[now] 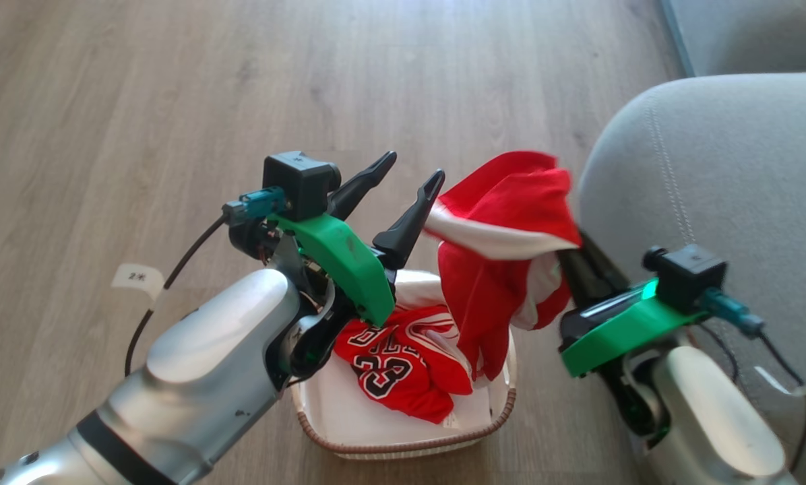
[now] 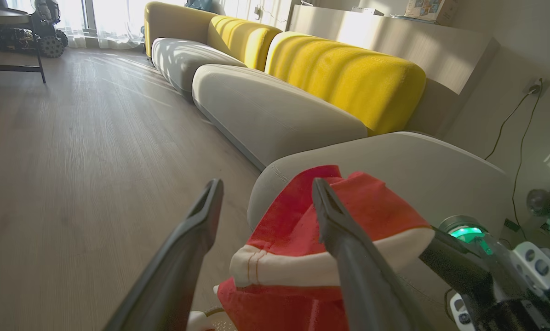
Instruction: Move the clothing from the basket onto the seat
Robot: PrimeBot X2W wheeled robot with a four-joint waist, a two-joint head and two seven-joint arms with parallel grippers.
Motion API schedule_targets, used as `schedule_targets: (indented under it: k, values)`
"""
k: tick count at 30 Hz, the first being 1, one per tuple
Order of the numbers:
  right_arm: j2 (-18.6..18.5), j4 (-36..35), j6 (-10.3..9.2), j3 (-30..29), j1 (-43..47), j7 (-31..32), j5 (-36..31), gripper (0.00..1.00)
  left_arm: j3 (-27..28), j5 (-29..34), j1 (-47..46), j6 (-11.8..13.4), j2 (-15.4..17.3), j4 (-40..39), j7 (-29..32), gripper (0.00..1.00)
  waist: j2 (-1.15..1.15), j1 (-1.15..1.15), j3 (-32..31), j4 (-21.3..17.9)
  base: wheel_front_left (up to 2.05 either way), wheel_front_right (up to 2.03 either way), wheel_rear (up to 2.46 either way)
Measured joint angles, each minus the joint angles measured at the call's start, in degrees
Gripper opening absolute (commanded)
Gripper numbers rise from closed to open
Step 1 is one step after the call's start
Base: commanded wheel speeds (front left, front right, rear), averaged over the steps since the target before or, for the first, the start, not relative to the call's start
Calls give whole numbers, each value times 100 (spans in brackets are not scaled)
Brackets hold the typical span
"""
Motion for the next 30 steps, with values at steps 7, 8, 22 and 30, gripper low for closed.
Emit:
schedule_targets:
  k: [7,8,22,30]
  values:
    - [-162,-476,0,-486,85,2,-155,0,-13,90,1,54,140,-311,-57,100,0,0,81,-415,0,0,0]
    - [-172,-539,0,-536,85,3,-178,0,-31,121,1,55,149,-341,-58,100,0,0,93,-485,0,0,0]
    - [-181,-1181,0,-951,331,153,-390,0,-237,392,0,98,289,-565,-64,100,0,0,231,-1561,0,0,0]
    - [-146,-1416,0,-1117,416,189,-439,0,-346,453,-3,97,372,-634,11,100,0,0,377,-2164,0,0,0]
